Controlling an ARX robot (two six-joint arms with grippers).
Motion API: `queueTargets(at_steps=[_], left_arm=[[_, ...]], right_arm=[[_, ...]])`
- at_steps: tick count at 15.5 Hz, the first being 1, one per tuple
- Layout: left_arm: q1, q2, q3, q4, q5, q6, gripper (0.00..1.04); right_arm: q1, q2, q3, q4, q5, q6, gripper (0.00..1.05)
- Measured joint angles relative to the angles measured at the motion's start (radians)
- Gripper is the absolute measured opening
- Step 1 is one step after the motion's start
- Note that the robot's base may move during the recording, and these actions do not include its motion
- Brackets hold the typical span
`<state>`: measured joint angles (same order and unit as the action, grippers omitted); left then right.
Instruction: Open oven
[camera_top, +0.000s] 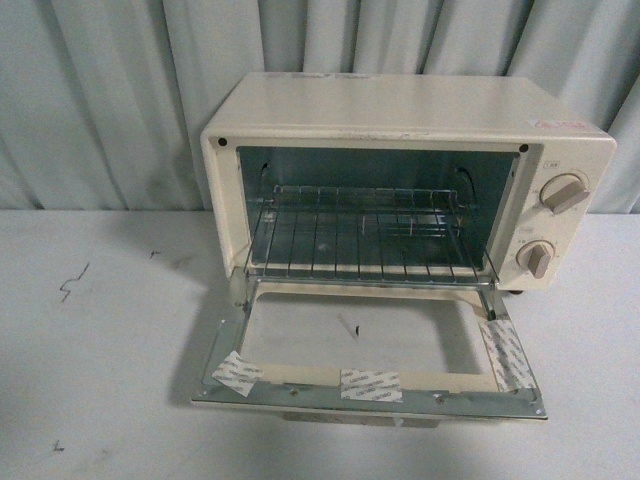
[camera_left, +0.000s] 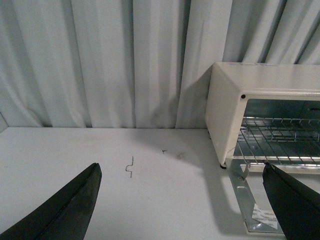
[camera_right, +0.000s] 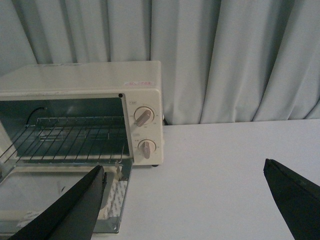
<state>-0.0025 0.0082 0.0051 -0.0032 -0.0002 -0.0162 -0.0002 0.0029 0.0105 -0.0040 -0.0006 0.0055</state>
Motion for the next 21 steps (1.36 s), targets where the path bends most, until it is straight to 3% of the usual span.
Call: queueTargets(at_steps=[21], left_arm=[[0.000, 0.000, 0.000, 0.000, 0.000, 0.000, 0.98]], right_arm=[[0.000, 0.000, 0.000, 0.000, 0.000, 0.000, 0.98]])
